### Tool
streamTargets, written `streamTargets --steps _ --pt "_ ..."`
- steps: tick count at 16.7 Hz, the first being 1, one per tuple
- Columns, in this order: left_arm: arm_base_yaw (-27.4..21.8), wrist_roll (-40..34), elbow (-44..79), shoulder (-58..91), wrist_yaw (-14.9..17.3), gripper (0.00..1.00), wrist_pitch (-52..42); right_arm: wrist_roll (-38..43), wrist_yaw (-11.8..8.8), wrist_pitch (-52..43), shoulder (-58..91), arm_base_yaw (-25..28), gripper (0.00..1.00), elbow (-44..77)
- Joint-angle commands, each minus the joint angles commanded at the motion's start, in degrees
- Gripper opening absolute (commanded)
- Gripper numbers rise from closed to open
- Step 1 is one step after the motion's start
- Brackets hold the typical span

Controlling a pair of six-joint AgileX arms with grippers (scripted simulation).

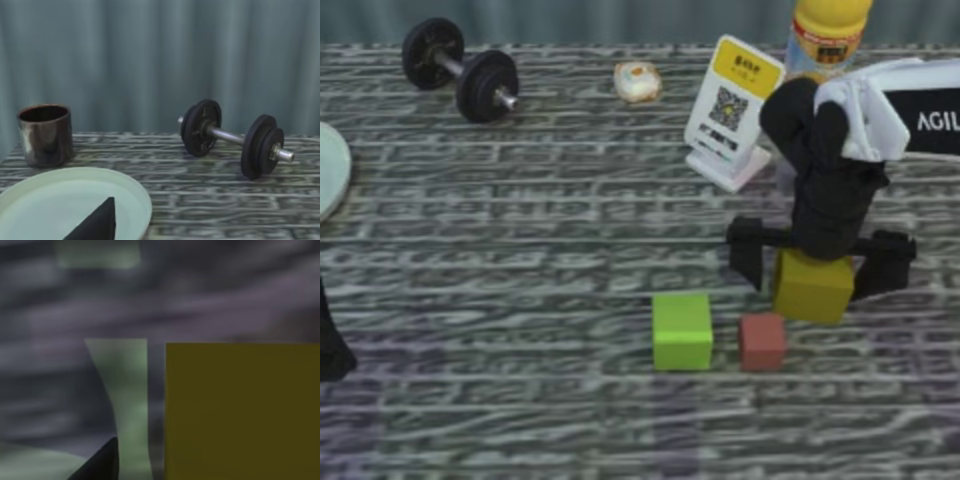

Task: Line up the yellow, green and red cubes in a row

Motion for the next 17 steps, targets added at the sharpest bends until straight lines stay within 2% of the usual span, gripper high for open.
streamTargets --steps 11,17 --pt "0.0 0.0 0.0 0.0 0.0 1.0 0.0 0.0 0.0 0.0 0.0 0.0 0.02 0.0" --pt "0.0 0.0 0.0 0.0 0.0 1.0 0.0 0.0 0.0 0.0 0.0 0.0 0.0 0.0"
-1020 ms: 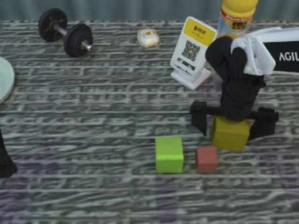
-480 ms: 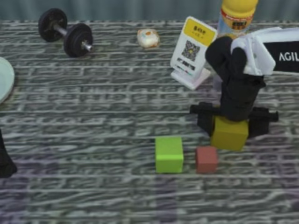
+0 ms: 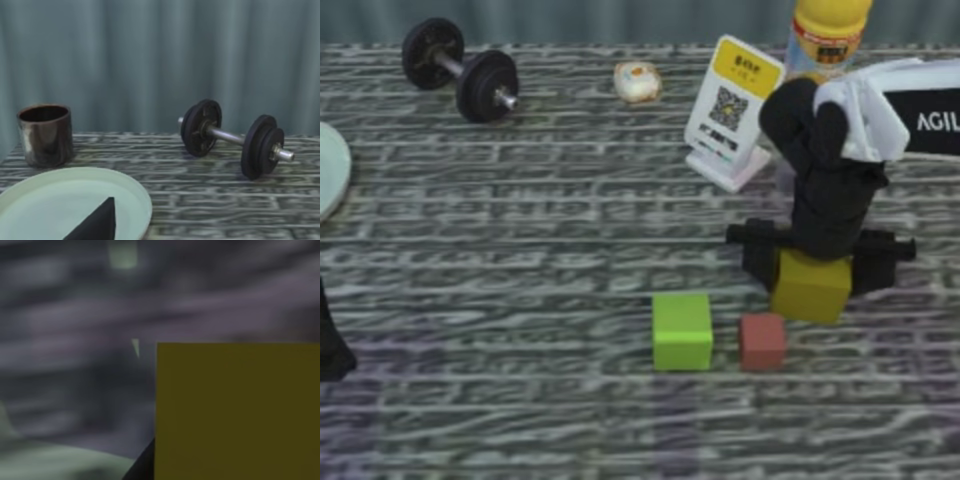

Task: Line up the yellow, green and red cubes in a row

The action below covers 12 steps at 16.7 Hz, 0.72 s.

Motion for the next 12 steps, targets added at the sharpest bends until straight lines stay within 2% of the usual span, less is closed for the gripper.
streamTargets --steps 5,12 --pt "0.0 0.0 0.0 0.0 0.0 1.0 0.0 0.0 0.2 -1.2 -0.7 -0.1 0.0 0.9" --pt "0.0 0.0 0.0 0.0 0.0 1.0 0.0 -0.1 0.1 -13.6 -5.5 0.3 0.0 8.3"
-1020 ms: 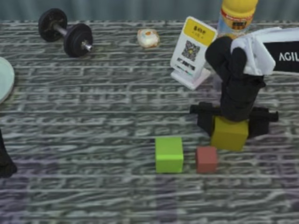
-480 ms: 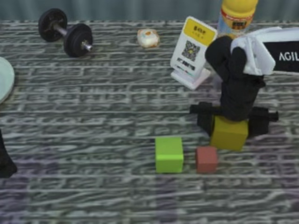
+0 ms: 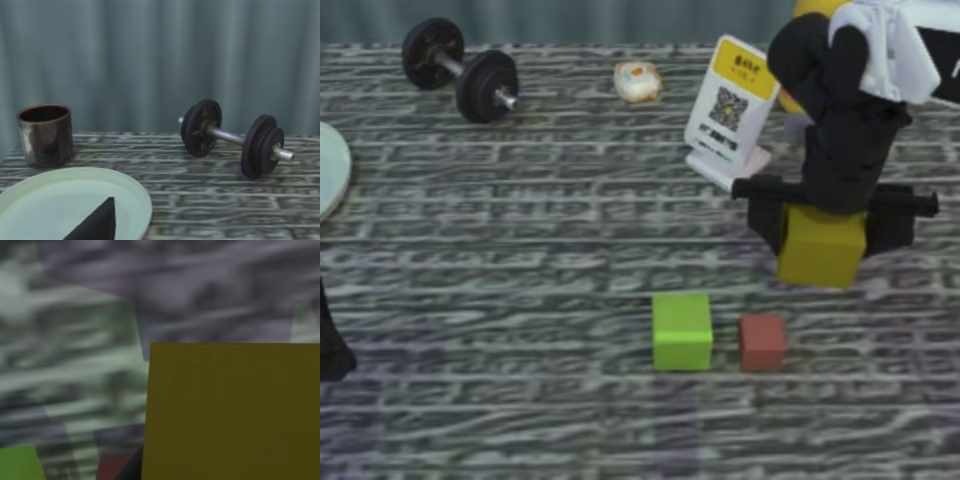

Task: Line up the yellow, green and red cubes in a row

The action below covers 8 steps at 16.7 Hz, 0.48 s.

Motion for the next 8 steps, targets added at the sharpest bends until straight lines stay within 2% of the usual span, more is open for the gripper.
streamTargets --steps 5,8 --pt "0.0 0.0 0.0 0.0 0.0 1.0 0.0 0.1 0.0 -0.2 0.1 -0.2 0.0 0.2" --pt "0.0 0.0 0.0 0.0 0.0 1.0 0.0 2.0 0.0 -2.5 2.9 2.4 0.0 4.1"
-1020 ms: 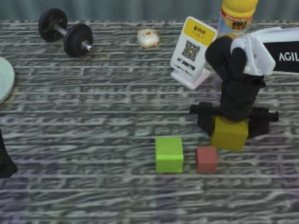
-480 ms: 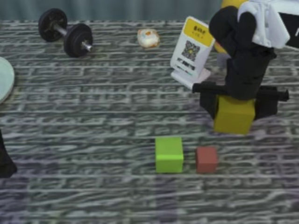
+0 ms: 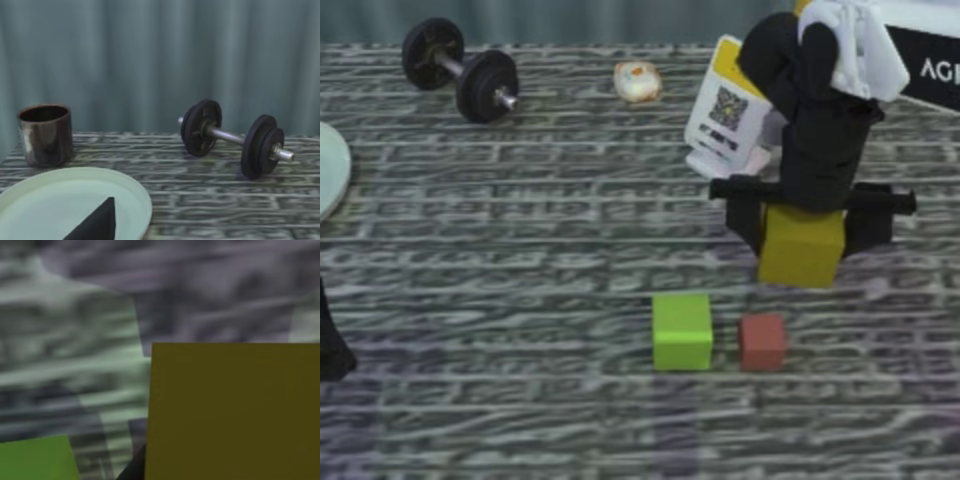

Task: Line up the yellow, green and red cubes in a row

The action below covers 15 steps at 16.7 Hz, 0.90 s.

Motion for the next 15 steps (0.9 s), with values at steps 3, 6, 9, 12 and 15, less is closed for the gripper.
streamTargets --steps 3,6,9,12,15 --pt "0.0 0.0 0.0 0.0 0.0 1.0 0.0 3.9 0.1 -4.8 5.6 5.2 0.0 9.4" --pt "0.0 0.0 0.0 0.0 0.0 1.0 0.0 8.5 0.1 -10.8 12.4 11.7 0.0 22.9" --pt "0.0 0.0 0.0 0.0 0.0 1.0 0.0 13.0 0.2 -16.5 18.6 18.3 0.0 36.0" --pt "0.0 0.0 0.0 0.0 0.0 1.0 0.0 16.4 0.3 -20.5 22.7 23.3 0.0 44.5" --pt "0.0 0.0 0.0 0.0 0.0 1.0 0.0 17.8 0.3 -22.0 24.3 25.4 0.0 47.5"
